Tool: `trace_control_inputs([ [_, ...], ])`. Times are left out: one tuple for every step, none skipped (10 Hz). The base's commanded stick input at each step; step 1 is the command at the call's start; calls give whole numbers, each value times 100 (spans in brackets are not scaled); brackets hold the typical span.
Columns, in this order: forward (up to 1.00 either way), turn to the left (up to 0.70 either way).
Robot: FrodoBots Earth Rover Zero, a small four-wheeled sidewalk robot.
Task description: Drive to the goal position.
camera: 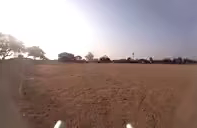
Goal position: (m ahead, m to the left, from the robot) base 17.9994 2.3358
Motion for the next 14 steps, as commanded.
trace_control_inputs([
  [69,0],
  [68,0],
  [68,0],
  [69,0],
  [69,0],
  [69,0],
  [69,0],
  [69,0],
  [69,0],
  [69,0],
  [69,0],
  [69,0],
  [69,0],
  [69,0],
])
